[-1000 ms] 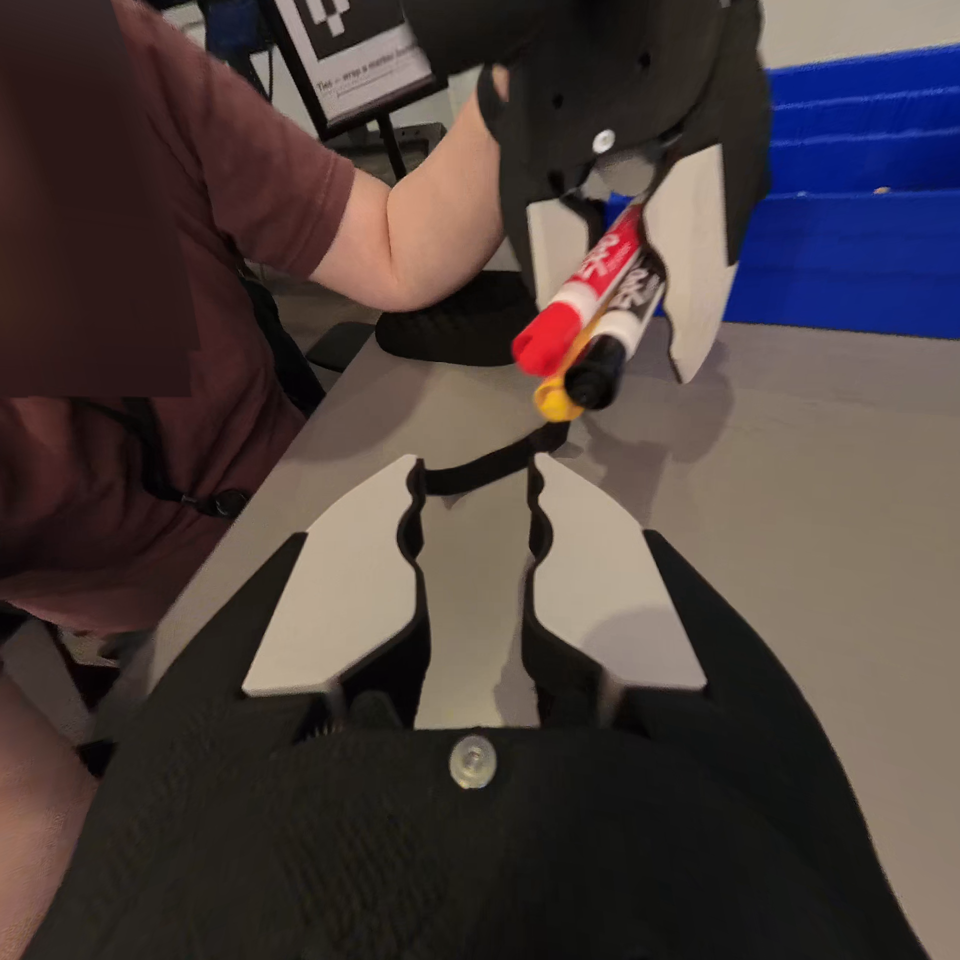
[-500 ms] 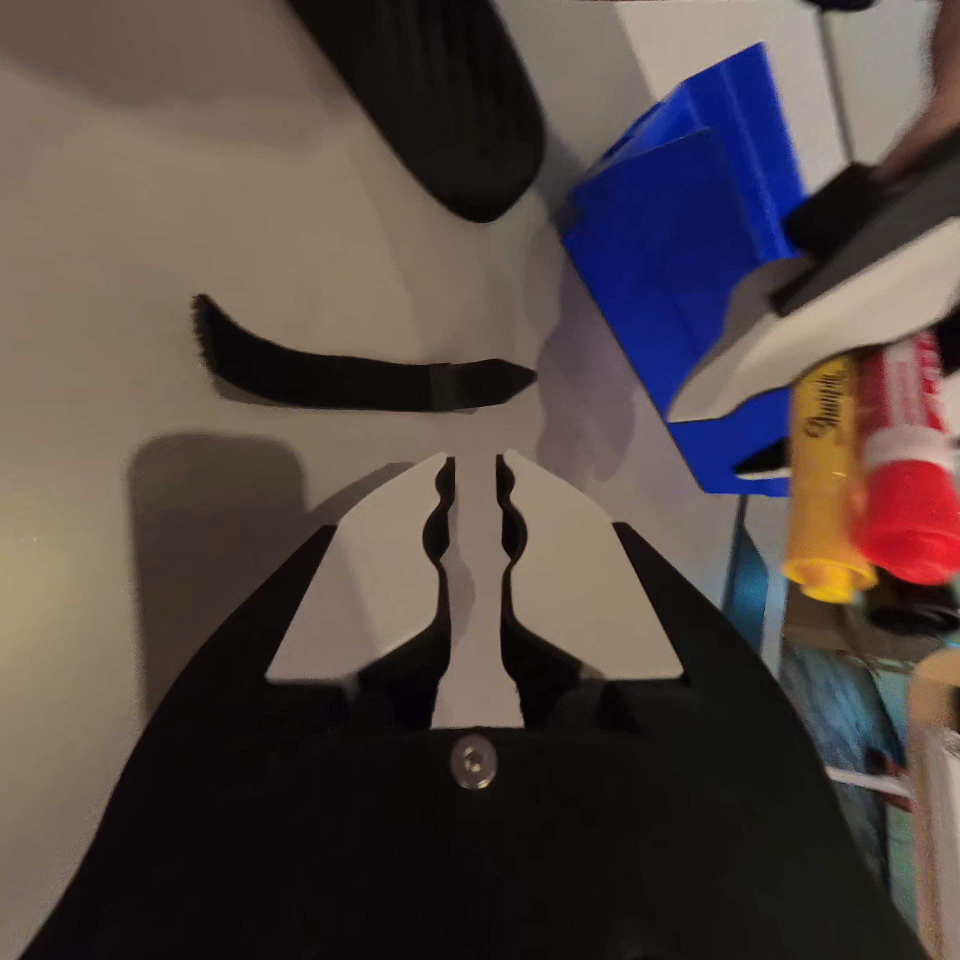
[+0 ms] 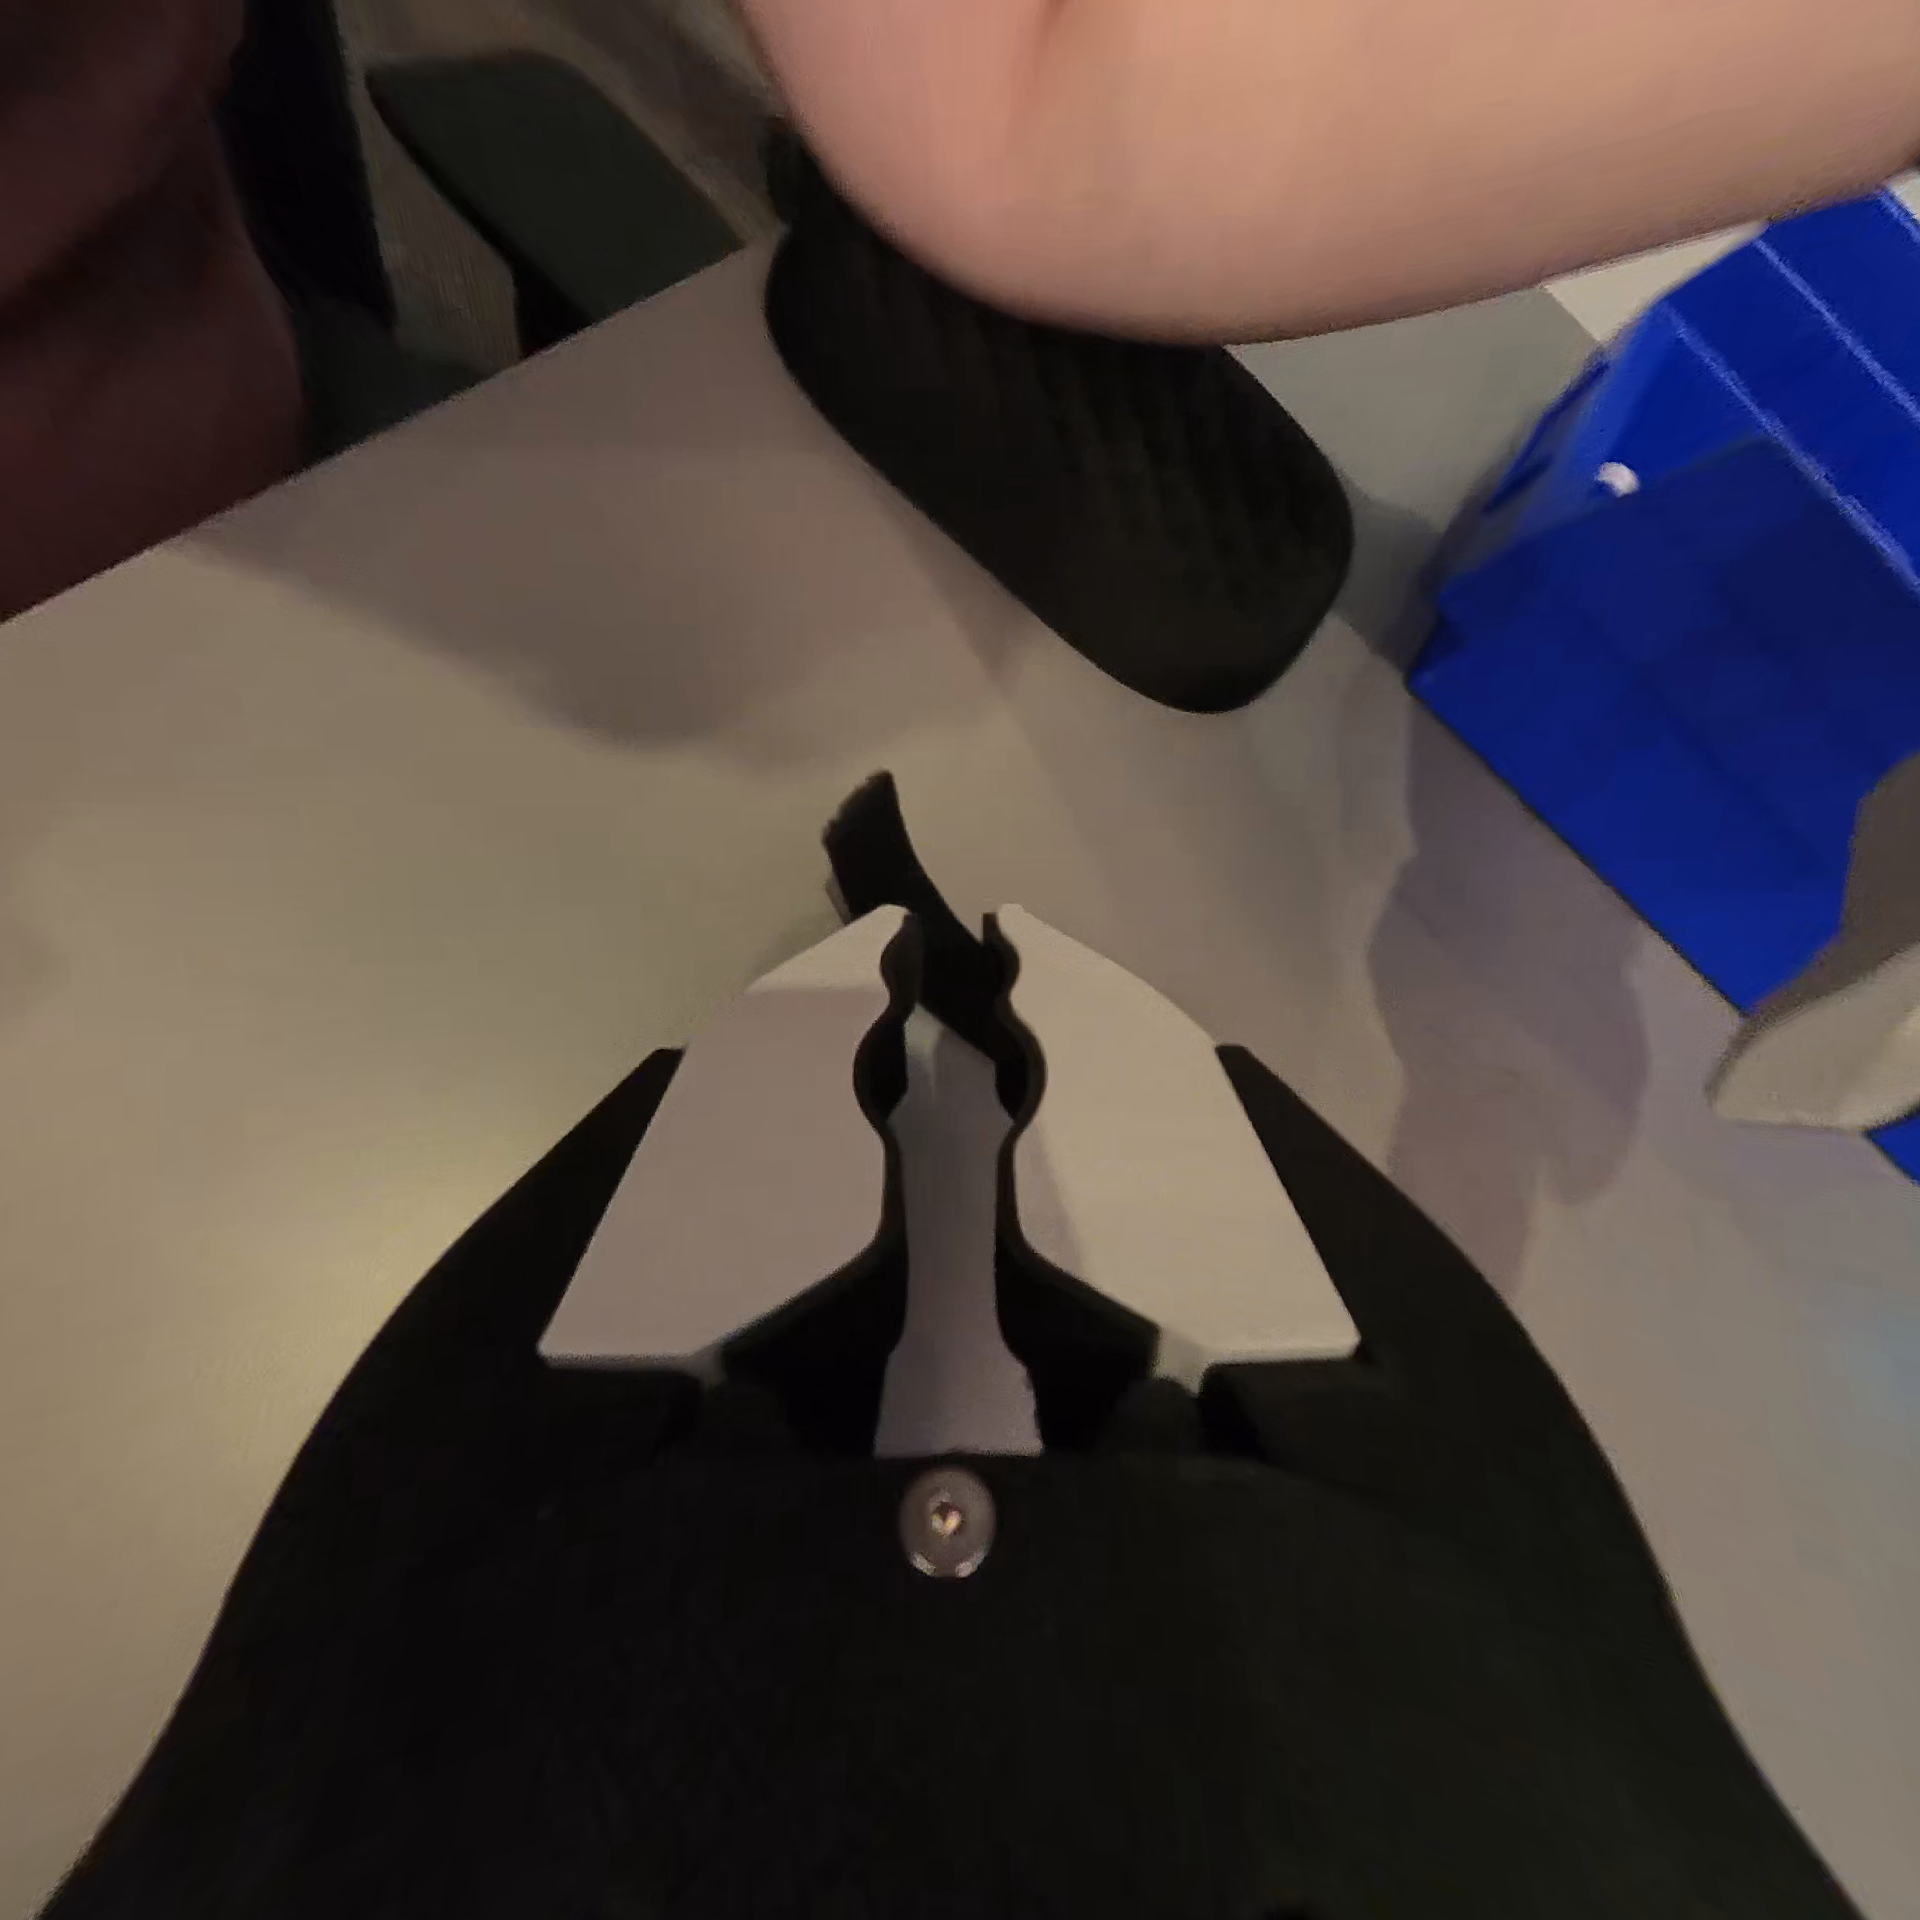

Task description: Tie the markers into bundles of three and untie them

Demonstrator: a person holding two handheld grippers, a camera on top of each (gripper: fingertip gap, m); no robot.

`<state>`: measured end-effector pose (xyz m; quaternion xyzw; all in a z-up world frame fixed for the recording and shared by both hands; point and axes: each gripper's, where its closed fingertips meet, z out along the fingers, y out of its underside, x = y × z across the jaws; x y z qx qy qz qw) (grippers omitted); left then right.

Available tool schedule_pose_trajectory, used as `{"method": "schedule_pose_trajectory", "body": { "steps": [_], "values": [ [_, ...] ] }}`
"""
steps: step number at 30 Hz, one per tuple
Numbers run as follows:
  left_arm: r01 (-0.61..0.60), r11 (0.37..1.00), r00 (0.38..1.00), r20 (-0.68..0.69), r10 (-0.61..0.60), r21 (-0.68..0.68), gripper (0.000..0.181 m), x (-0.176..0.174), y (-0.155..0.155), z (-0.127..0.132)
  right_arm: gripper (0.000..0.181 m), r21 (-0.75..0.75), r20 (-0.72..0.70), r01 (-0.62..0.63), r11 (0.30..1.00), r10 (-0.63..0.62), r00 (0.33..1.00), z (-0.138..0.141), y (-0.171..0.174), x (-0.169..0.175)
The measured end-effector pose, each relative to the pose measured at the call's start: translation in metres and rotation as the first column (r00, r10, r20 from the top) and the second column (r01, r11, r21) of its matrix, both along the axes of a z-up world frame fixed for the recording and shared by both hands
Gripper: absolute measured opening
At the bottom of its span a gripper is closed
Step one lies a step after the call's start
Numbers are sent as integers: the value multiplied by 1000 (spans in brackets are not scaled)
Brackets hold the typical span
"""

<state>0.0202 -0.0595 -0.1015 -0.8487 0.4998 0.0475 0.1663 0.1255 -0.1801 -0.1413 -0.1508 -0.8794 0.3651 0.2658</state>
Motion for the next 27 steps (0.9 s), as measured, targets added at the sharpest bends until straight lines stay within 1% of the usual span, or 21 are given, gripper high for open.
{"method": "schedule_pose_trajectory", "body": {
  "steps": [1, 3, 4, 6, 7, 10, 13, 16, 17, 18, 20, 21, 23, 25, 27],
  "values": [
    [3, 1000, 1000, 0, -3, 0, 42, 1, 0, 0, 15, 0, -7, 28, 1000, -28, 1000, 1, 7, -1],
    [7, 1000, 1000, 2, -7, 4, 42, 2, 0, 1, 20, 40, -75, 88, 995, -85, 994, 2, 25, -2],
    [9, 1000, 1000, 7, -9, 4, 42, 2, 0, 2, 24, 61, -104, 106, 992, -100, 990, 0, 31, -2],
    [12, 1000, 1000, 13, -13, 8, 42, 3, 0, 3, 26, 113, -115, 116, 987, -103, 988, -6, 34, 2],
    [11, 1000, 1000, 16, -11, 6, 42, 3, -1, 3, 27, 116, -112, 106, 988, -93, 989, -8, 31, 2],
    [9, 1000, 1000, 12, -9, 3, 42, 2, -1, 2, 31, 52, -60, 74, 996, -71, 996, -13, 12, 0],
    [10, 1000, 1000, 14, -10, 1, 42, 2, -1, 2, 37, 33, -58, 75, 997, -73, 996, -17, 3, -5],
    [9, 1000, 1000, 8, -9, -3, 42, 2, 0, 0, 36, -37, -5, 54, 998, -54, 999, -18, -11, -1],
    [8, 1000, 1000, 9, -8, -5, 42, 2, 0, 0, 36, -44, 5, 50, 998, -50, 999, -19, -14, -1],
    [6, 1000, 1000, 8, -6, -8, 42, 1, 0, -1, 27, -37, -1, 57, 998, -57, 998, -20, -15, -2],
    [0, 1000, 1000, 0, 0, -9, 42, -1, 0, -2, 5, 7, -34, 55, 998, -55, 998, -20, -14, -4],
    [-5, 1000, 1000, -2, 5, -12, 42, -1, 0, -3, 4, 13, -55, 64, 998, -63, 997, -18, -12, -5],
    [-7, 1000, 1000, -4, 7, -13, 42, -3, 1, -4, 4, -34, -43, 74, 997, -76, 996, -12, -10, -5],
    [-8, 1000, 1000, -4, 8, -12, 42, -2, 1, -4, 4, -114, -32, 86, 990, -90, 995, 0, -7, -5],
    [-5, 1000, 1000, -8, 5, -12, 42, -2, 2, -4, 4, -223, -15, 114, 968, -120, 993, 20, 0, -7]
  ]
}}
